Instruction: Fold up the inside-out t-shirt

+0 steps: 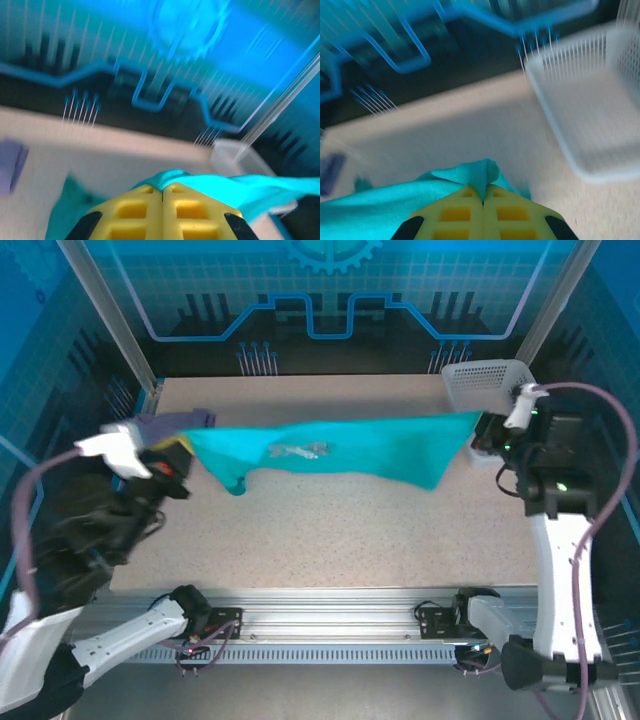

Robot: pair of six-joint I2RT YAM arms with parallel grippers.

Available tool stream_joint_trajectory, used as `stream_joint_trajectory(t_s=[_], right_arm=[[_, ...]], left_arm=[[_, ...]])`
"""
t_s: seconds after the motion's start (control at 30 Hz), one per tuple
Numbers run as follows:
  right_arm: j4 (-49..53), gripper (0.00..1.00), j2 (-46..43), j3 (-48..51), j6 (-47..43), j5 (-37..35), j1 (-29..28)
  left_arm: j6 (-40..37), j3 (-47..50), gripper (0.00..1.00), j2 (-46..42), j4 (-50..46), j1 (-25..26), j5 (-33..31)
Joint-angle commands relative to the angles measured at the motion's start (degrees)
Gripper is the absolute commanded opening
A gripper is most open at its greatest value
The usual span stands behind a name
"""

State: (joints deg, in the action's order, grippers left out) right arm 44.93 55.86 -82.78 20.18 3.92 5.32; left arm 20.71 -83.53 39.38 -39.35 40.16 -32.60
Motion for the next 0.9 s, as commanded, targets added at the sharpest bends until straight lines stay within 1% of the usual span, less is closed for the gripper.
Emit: stream_joint_trajectory(t_s=[0.0, 0.07, 0.13, 0.2, 0.23, 0.27, 0.3, 0.33, 0.37, 0.43, 0.47, 0.57, 0.67, 0.7, 0.73, 0.8, 0.83, 0.87], right_arm=[[8.23, 0.01, -3.26, -10.25, 0.45, -0.68, 0.70], [9.54, 0.01, -3.86, -15.92, 0.47, -0.93, 0.67], [10.26, 0.02, -3.70, -20.10, 0.54, -0.86, 0.68], [9.76, 0.02, -3.02, -22.47, 0.75, -0.44, 0.66], [9.00, 0.02, -2.43, -22.83, 0.83, -0.16, 0.66], [8.19, 0.02, -1.57, -22.86, 0.89, 0.17, 0.62], [7.41, 0.02, -0.65, -22.58, 0.97, 0.29, 0.53], [6.26, 0.02, 0.70, -22.04, 0.83, 0.30, 0.55], [4.98, 0.02, 2.23, -21.03, 0.83, 0.25, 0.54], [1.84, 0.02, 5.71, -18.82, 0.88, 0.13, 0.47], [-0.27, 0.02, 7.84, -17.27, 0.86, 0.08, 0.33], [-6.68, 0.02, 15.87, -13.60, 0.45, -1.53, -0.47], [-11.91, 0.04, 27.43, -13.06, -0.77, -4.52, -1.98], [-13.75, 0.04, 31.42, -13.38, -1.09, -5.64, -2.41], [-15.70, 0.05, 36.89, -14.31, -1.43, -6.73, -3.00], [-17.40, 0.09, 48.33, -18.88, -1.80, -9.53, -3.86], [-16.70, 0.11, 55.51, -23.21, -1.67, -10.07, -4.16], [-14.44, 0.15, 62.66, -29.04, -1.49, -10.86, -4.34]], left_arm=[[-12.01, -11.69, 0.00, 3.70, 2.79, -0.35, -4.17], [-16.10, -18.40, 0.00, 8.13, 1.98, -0.40, -6.01], [-21.04, -22.75, 0.00, 12.68, 3.38, -0.42, -10.67], [-27.78, -25.58, 0.00, 17.44, 7.09, -0.41, -16.35], [-30.77, -26.94, 0.00, 19.73, 8.73, -0.73, -17.74], [-31.91, -28.88, 0.00, 21.93, 9.16, -2.30, -17.45], [-30.83, -30.74, 0.00, 23.81, 7.79, -5.10, -15.61], [-28.09, -33.23, 0.00, 26.40, 4.97, -10.09, -11.90], [-23.68, -35.46, 0.00, 29.17, 1.15, -16.83, -6.36], [-15.58, -37.44, 0.00, 35.51, -4.38, -28.71, 6.43], [-13.71, -36.80, 0.00, 38.96, -4.59, -31.91, 10.62], [-11.96, -32.85, 0.00, 48.20, -0.39, -35.43, 16.42], [-10.88, -31.21, 0.00, 58.41, 5.41, -36.63, 18.54], [-10.70, -31.79, 0.02, 62.43, 6.65, -36.86, 18.79], [-10.51, -33.61, 0.06, 67.17, 7.21, -36.99, 18.89], [-9.96, -39.05, 0.09, 77.65, 7.11, -37.17, 19.18], [-9.45, -43.41, 0.14, 83.29, 6.22, -37.26, 19.65], [-8.71, -49.32, 0.19, 89.34, 3.68, -37.26, 20.37]])
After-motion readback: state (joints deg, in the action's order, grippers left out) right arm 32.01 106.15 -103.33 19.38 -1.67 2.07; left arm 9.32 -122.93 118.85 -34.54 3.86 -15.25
